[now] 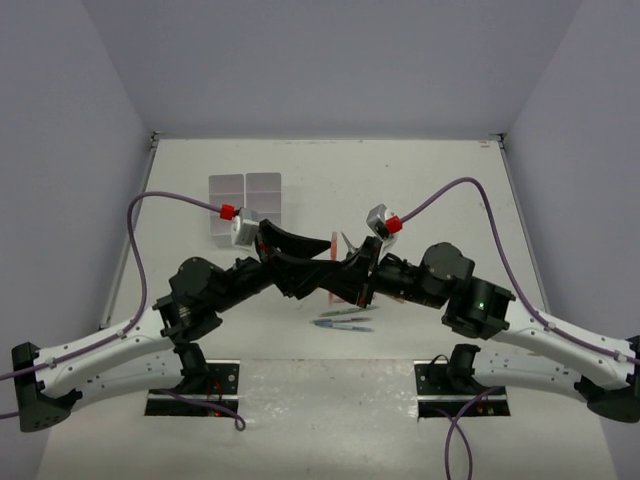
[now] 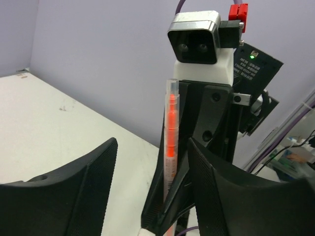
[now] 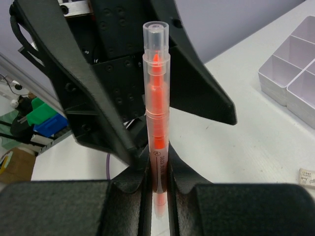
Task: Sort the stationery into containers
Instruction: Close the pen cap on the pen.
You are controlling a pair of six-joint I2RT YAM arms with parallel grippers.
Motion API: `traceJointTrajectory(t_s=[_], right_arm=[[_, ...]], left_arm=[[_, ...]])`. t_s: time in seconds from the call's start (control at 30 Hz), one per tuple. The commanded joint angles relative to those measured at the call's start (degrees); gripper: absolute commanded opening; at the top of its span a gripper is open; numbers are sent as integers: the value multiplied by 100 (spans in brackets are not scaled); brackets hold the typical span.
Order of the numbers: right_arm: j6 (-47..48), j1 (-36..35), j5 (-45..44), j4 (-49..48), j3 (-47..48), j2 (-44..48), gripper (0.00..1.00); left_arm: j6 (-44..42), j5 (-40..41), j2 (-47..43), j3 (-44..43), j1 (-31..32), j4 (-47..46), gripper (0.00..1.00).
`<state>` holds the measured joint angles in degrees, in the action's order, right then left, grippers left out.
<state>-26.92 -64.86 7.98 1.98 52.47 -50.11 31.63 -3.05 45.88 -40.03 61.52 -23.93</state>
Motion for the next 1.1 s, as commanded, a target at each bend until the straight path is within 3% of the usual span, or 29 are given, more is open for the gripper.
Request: traceJointTrajectory(t_s=[0.0, 0.03, 0.2, 0.37, 0.67, 0.8, 0.97, 1.07], right_arm=[[49, -13, -204, -55, 93, 80, 0], [66, -10, -201, 47, 119, 58, 0], [116, -18, -204, 270, 242, -129, 0], [133, -17, -65, 370, 324, -217, 0], [163, -18, 39, 419, 354, -158, 0], [204, -18, 89, 452, 395, -157, 0], [208, -22, 147, 479, 413, -170, 0], [213, -16, 121, 479, 407, -166, 0]], left_arm=[[-287, 64, -75, -353, -26, 287, 71], [-320, 69, -99, -403, -26, 334, 75], [-507, 74, -159, -675, -26, 578, 75], [-536, 12, -82, -945, -25, 630, 74], [-579, 695, 193, -1244, -34, 1192, 66], [-579, 788, 279, -1279, -34, 1249, 55], [-571, 634, 294, -1283, -34, 1158, 27], [-562, 598, 292, -1277, -34, 1180, 16]])
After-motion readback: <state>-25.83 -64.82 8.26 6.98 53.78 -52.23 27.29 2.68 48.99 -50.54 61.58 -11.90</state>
